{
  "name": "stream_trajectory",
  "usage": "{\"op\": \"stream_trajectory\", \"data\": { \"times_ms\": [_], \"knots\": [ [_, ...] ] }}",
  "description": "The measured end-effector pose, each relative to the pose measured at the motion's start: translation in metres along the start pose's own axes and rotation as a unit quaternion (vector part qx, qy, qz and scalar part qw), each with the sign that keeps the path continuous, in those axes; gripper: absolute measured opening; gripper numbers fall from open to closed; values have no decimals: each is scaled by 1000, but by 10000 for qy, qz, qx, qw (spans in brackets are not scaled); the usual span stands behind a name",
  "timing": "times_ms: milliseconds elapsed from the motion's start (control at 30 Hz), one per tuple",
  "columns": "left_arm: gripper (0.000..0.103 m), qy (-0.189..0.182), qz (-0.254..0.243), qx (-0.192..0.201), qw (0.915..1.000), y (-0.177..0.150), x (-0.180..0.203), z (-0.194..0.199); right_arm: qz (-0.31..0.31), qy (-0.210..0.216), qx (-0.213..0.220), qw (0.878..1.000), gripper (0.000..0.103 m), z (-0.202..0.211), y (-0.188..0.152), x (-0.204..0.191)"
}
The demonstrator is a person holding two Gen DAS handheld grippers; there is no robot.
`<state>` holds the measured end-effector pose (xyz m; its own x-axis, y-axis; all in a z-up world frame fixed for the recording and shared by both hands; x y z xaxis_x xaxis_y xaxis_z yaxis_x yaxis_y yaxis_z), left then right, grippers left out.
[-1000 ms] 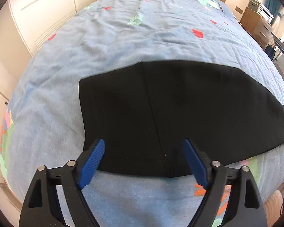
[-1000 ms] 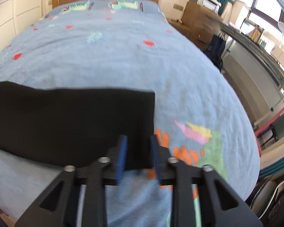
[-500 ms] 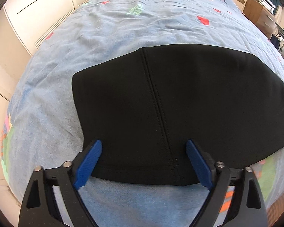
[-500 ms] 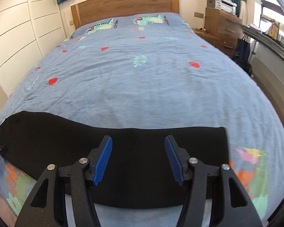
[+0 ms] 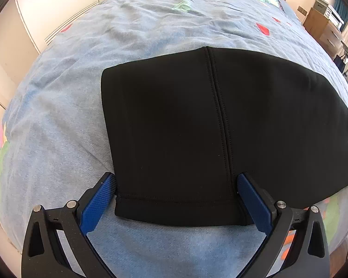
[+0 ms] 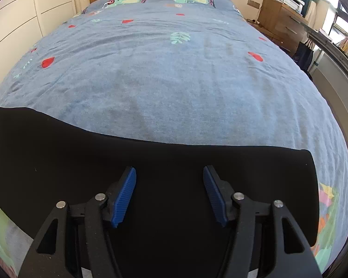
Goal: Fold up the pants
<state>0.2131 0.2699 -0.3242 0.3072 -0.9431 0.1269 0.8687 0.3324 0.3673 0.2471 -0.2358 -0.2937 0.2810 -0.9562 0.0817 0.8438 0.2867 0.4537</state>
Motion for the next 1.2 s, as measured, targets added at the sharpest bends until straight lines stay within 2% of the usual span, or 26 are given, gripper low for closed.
{"op": "stream_trajectory", "data": {
  "times_ms": [200,333,467,633,733,833,933,1033,1200],
  "knots": [
    [102,70,-20,349,9994,21,6,36,-177,68,350,9992,78,36,-1,12],
    [102,182,9,584,9981,35,0,54,-429,3,402,9983,82,55,-23,32],
    [102,354,-7,507,9981,34,-4,46,-625,-143,315,9974,82,59,-50,48],
    [102,744,-27,164,9971,19,-17,15,-831,-114,124,9964,83,46,-77,50],
    [102,618,317,104,9975,21,-30,8,-825,-123,99,9965,84,42,-82,49],
    [102,607,613,269,9959,31,-46,26,-827,-104,121,9964,85,46,-79,49],
    [102,354,705,419,9960,40,-56,49,-842,-70,198,9962,85,50,-77,49],
    [102,312,684,538,9957,40,-64,65,-856,-47,210,9961,85,50,-76,46],
    [102,9,691,394,9968,30,-49,60,-780,-10,237,9967,85,53,-76,37]
  ]
}}
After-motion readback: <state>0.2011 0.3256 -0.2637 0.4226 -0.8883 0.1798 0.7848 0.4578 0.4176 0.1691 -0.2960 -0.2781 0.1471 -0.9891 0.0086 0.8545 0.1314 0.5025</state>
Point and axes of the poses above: each gripper's, at about its wrist camera, not at the fingertips, and z roughly against the way its jaws point, x to its right, y to its top, the point moved 10 cm from there along -z, roughly the way its jaws point, and after that the axes turned 13 degrees about z, right-handed, at the moved point
